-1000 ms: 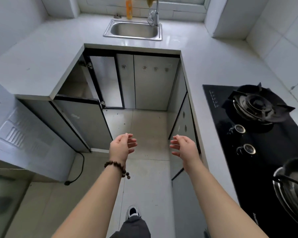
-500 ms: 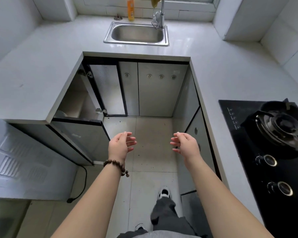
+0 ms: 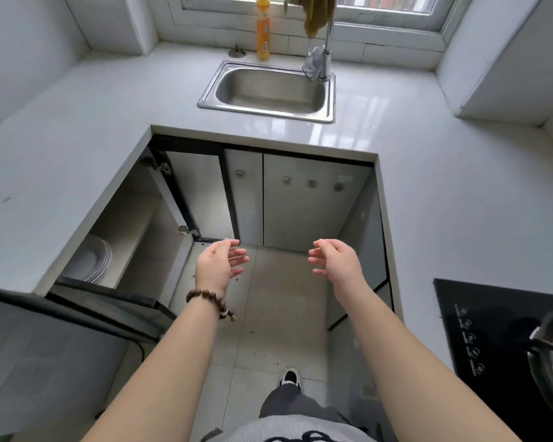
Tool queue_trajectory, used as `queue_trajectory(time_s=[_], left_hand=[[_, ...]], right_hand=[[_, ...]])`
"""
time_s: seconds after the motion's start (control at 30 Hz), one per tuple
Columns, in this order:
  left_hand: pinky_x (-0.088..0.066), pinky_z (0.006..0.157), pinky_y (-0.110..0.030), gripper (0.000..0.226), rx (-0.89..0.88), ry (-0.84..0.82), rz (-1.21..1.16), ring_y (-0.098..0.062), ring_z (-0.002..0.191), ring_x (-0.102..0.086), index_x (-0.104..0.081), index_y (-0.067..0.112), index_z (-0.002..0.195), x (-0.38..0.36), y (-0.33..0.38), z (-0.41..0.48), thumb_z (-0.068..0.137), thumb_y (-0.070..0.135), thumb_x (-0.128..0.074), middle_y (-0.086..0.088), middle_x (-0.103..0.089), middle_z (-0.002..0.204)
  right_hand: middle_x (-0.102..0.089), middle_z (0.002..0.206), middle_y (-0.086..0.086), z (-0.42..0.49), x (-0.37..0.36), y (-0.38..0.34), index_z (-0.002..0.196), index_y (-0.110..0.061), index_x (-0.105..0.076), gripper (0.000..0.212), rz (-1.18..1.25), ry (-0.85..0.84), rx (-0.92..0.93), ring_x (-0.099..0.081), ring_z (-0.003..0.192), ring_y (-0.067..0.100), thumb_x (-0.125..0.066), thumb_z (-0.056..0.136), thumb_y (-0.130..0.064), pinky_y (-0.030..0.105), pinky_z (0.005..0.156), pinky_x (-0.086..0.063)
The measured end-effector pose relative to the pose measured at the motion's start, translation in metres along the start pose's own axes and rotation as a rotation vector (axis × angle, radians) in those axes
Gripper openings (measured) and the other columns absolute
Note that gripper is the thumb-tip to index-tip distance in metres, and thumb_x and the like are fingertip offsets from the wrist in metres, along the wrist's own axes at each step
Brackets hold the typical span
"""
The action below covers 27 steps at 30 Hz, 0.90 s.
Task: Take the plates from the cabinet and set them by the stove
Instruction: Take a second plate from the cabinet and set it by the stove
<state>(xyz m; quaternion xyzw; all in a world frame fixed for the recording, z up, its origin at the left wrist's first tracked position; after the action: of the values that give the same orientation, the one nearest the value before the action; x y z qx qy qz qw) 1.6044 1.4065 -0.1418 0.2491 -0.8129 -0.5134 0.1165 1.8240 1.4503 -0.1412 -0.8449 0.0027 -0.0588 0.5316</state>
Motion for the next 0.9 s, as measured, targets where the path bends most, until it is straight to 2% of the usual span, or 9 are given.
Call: queue_trajectory(time_s=[0.3, 0.4, 0.53, 0.77, 0.9], left_hand=[[-0.054, 0.07, -0.032, 0.023, -0.044, 0.167, -0.037, -0.019, 0.074, -0.07, -0.065, 0.012, 0.092, -0.039, 0.045, 0.077, 0.099, 0.02, -0.045, -0.007, -0.071, 0.082], [-0.056, 0.07, -0.032, 0.024, -0.045, 0.241, -0.051, -0.017, 0.073, -0.072, -0.066, 0.012, 0.092, -0.036, 0.05, 0.099, 0.098, 0.021, -0.045, -0.008, -0.072, 0.082], [-0.058, 0.074, -0.036, 0.024, -0.034, 0.299, -0.063, -0.022, 0.079, -0.074, -0.067, 0.012, 0.095, -0.033, 0.053, 0.131, 0.097, 0.023, -0.047, -0.008, -0.074, 0.084], [-0.058, 0.064, -0.029, 0.023, -0.03, 0.397, -0.14, -0.019, 0.078, -0.074, -0.069, 0.016, 0.095, -0.015, 0.072, 0.198, 0.095, 0.028, -0.05, -0.005, -0.076, 0.083], [-0.056, 0.063, -0.029, 0.022, -0.025, 0.472, -0.193, -0.017, 0.078, -0.074, -0.069, 0.017, 0.095, 0.0, 0.095, 0.233, 0.094, 0.028, -0.05, 0.0, -0.076, 0.078]], right_hand=[[-0.068, 0.092, 0.005, 0.112, -0.021, -0.062, 0.102, -0.01, -0.066, 0.02, -0.063, -0.122, -0.001, -0.066, 0.082, 0.017, -0.051, 0.096, -0.02, 0.035, 0.075, -0.056], [-0.068, 0.092, 0.005, 0.139, -0.039, -0.07, 0.104, -0.008, -0.066, 0.021, -0.092, -0.173, -0.016, -0.066, 0.082, 0.017, -0.05, 0.096, -0.02, 0.032, 0.073, -0.056], [-0.069, 0.092, 0.005, 0.175, -0.067, -0.083, 0.102, -0.011, -0.066, 0.02, -0.137, -0.228, -0.019, -0.066, 0.082, 0.016, -0.05, 0.096, -0.021, 0.031, 0.071, -0.056], [-0.071, 0.096, 0.005, 0.239, -0.139, -0.122, 0.104, -0.015, -0.066, 0.02, -0.259, -0.339, 0.021, -0.068, 0.084, 0.016, -0.05, 0.095, -0.023, 0.035, 0.078, -0.059], [-0.07, 0.092, 0.004, 0.268, -0.191, -0.151, 0.103, -0.016, -0.066, 0.018, -0.285, -0.417, 0.037, -0.067, 0.078, 0.013, -0.052, 0.095, -0.024, 0.033, 0.075, -0.059]])
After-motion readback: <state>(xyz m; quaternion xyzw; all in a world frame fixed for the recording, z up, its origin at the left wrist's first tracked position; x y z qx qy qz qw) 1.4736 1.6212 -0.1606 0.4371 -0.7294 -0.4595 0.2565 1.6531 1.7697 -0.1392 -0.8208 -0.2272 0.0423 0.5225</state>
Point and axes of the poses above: each hand's wrist, its own z-axis towards the middle knuckle, its own x-axis out of the back of the hand, y = z × x, the point moved 2 cm from there along z, towards the middle knuckle
